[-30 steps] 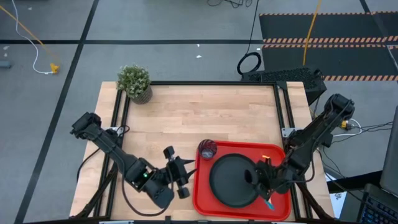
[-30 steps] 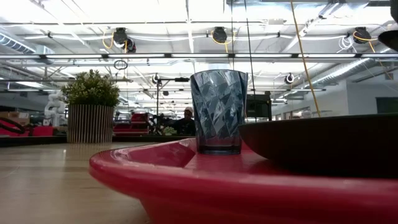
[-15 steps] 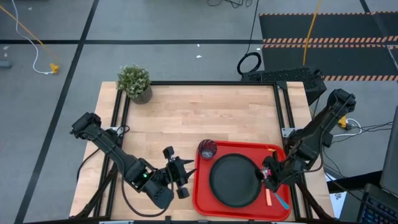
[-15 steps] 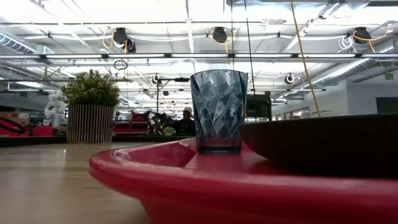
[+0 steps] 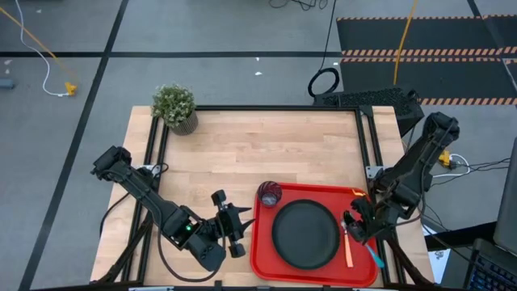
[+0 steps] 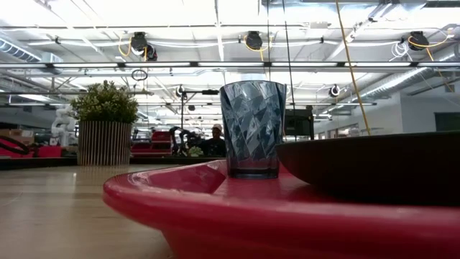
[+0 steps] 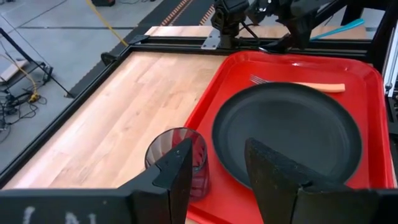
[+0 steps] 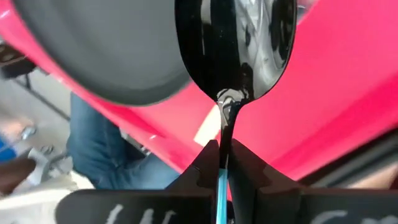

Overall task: Pick and place plate/cup/fork/spoon on tray
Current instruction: Put the blue spoon on the tray to the right of the orange fork, then adjust the spoon and fork

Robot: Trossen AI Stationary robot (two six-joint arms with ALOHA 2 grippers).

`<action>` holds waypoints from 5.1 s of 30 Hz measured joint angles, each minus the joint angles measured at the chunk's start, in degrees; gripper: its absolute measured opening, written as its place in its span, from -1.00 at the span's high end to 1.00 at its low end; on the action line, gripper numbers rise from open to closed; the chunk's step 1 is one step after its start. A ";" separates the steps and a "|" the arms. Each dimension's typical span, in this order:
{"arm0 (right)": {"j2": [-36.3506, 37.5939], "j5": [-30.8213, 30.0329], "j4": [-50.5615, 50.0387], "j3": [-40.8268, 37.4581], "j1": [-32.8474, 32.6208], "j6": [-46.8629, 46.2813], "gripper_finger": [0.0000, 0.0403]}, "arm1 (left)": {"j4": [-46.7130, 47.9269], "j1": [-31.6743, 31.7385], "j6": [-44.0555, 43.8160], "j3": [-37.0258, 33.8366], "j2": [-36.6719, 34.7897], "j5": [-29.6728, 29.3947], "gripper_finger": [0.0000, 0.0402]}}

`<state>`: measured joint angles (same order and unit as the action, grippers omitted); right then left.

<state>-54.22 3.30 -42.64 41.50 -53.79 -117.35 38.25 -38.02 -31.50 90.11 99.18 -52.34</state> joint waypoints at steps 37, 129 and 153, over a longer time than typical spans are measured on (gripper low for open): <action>-20.50 -3.05 -6.20 0.00 -5.96 -12.49 0.97 | -0.19 0.04 1.38 0.00 0.04 -0.06 0.26; -25.82 -10.26 10.70 0.11 -11.42 0.18 1.00 | -5.28 0.48 3.27 -0.02 0.04 -0.08 0.26; -24.19 -9.72 11.23 0.01 -13.47 3.88 1.00 | -4.98 0.50 3.18 -0.02 0.04 -0.04 0.26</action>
<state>-78.40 -6.42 -31.41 41.51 -67.26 -113.47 33.28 -37.52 -28.32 90.08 99.22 -52.38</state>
